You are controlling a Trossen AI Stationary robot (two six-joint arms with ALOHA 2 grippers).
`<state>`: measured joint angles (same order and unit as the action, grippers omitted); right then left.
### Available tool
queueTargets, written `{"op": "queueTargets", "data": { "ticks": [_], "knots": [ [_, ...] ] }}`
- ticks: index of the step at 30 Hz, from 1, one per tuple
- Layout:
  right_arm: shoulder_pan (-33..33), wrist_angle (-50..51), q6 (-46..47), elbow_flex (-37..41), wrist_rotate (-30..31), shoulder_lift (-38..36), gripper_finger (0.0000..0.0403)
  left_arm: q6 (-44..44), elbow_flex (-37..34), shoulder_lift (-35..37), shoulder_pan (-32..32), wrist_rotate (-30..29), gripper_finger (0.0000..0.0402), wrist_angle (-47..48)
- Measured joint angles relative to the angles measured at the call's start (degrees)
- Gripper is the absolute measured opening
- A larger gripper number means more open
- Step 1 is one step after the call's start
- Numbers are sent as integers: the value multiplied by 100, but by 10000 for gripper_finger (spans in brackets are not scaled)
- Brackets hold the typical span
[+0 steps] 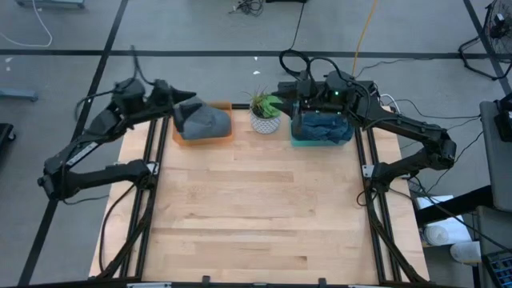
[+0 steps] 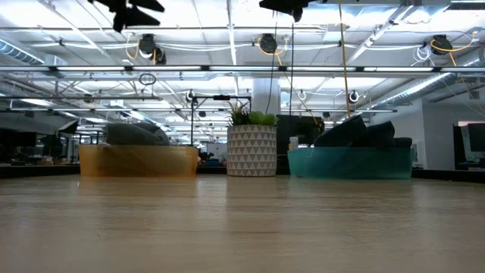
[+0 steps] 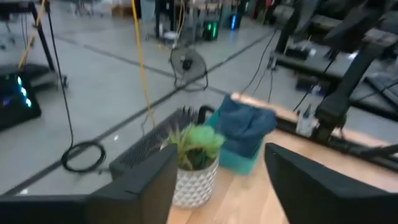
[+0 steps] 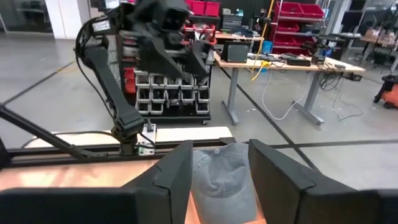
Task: Pick & Place hat
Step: Return to Home Position
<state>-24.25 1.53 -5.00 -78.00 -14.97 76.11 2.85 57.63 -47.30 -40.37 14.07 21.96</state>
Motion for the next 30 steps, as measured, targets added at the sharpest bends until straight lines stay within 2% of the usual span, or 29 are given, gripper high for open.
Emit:
{"op": "queueTargets", "data": {
  "ticks": [6,15,19,30],
  "knots": [
    [0,-1,264,0,1,-1,108,97,0,584,123,3,170,0],
    [0,-1,285,0,-10,-1,11,77,0,1002,226,2,51,1],
    [0,-1,285,0,-8,-1,8,78,2,1066,224,2,8,2],
    [-2,29,229,0,9,-27,13,298,2,1064,222,-54,45,9]
  ]
}}
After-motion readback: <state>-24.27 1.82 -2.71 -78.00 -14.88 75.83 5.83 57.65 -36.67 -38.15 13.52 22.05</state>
